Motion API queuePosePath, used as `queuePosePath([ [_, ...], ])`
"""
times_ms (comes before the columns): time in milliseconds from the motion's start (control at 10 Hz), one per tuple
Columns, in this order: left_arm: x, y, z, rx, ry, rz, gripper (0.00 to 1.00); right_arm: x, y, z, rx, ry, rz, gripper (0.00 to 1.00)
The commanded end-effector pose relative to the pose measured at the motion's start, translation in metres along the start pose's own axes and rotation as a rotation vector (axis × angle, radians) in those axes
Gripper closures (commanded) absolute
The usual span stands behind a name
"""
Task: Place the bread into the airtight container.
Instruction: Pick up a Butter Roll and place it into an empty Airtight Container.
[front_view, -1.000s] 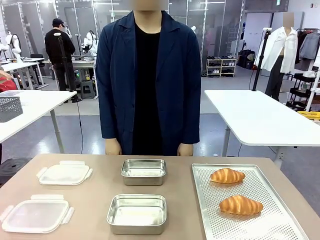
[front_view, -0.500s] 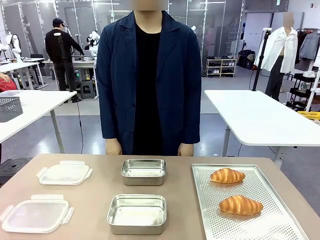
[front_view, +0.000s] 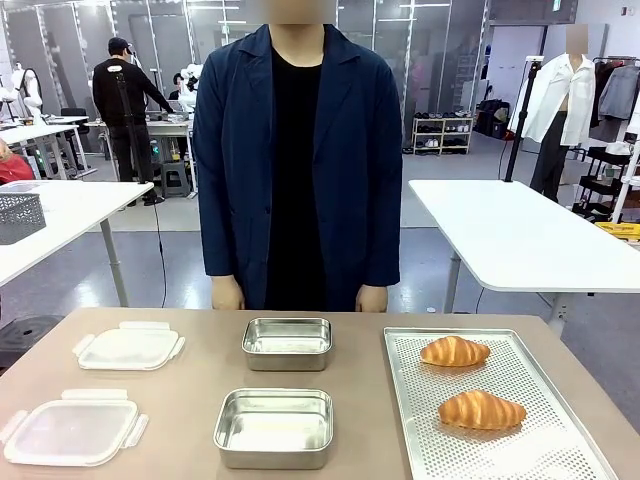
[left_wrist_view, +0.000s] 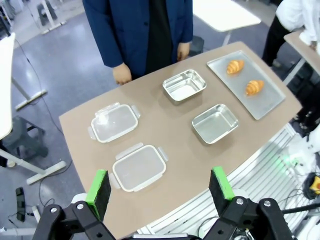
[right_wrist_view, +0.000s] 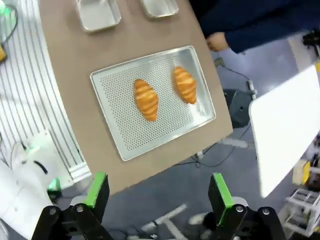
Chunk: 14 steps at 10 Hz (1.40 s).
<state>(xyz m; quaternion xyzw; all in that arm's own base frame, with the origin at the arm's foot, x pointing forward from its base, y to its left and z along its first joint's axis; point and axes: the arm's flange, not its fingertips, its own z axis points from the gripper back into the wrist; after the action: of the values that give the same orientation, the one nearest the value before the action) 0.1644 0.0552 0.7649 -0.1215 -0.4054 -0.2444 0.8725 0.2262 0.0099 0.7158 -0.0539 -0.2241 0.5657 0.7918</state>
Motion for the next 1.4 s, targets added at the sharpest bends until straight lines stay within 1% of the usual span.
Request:
queuePosePath([
  [0, 0.001, -0.001, 0.002, -0.003, -0.004, -0.005, 0.00, 0.026, -0.024, -0.026, 0.032, 0.057, 0.220, 0.00],
  [100, 0.001, -0.001, 0.002, -0.003, -0.004, -0.005, 0.00, 0.042, -0.031, -0.059, 0.034, 0.137, 0.233, 0.00],
  [200, 0.001, -0.001, 0.002, -0.003, -0.004, -0.005, 0.00, 0.053, -0.038, -0.097, 0.105, 0.155, 0.285, 0.00],
  [300, 0.001, -0.001, 0.002, -0.003, -0.004, -0.005, 0.00, 0.058, -0.040, -0.128, 0.149, 0.124, 0.328, 0.00],
  [400, 0.001, -0.001, 0.002, -0.003, -0.004, -0.005, 0.00, 0.057, -0.041, -0.163, 0.199, 0.137, 0.297, 0.00],
  [500, 0.001, -0.001, 0.002, -0.003, -0.004, -0.005, 0.00, 0.053, -0.045, -0.191, 0.191, 0.133, 0.265, 0.00],
  [700, 0.001, -0.001, 0.002, -0.003, -0.004, -0.005, 0.00, 0.045, -0.036, -0.247, 0.175, 0.170, 0.262, 0.00],
  [800, 0.001, -0.001, 0.002, -0.003, -0.004, -0.005, 0.00, 0.040, -0.034, -0.269, 0.202, 0.155, 0.239, 0.00],
  [900, 0.001, -0.001, 0.002, -0.003, -0.004, -0.005, 0.00, 0.036, -0.031, -0.285, 0.240, 0.153, 0.232, 0.00],
  [1000, 0.001, -0.001, 0.002, -0.003, -0.004, -0.005, 0.00, 0.035, -0.029, -0.295, 0.254, 0.146, 0.191, 0.00],
  [1100, 0.001, -0.001, 0.002, -0.003, -0.004, -0.005, 0.00, 0.034, -0.026, -0.297, 0.265, 0.158, 0.185, 0.00],
  [1300, 0.001, -0.001, 0.002, -0.003, -0.004, -0.005, 0.00, 0.033, -0.027, -0.292, 0.243, 0.176, 0.207, 0.00],
])
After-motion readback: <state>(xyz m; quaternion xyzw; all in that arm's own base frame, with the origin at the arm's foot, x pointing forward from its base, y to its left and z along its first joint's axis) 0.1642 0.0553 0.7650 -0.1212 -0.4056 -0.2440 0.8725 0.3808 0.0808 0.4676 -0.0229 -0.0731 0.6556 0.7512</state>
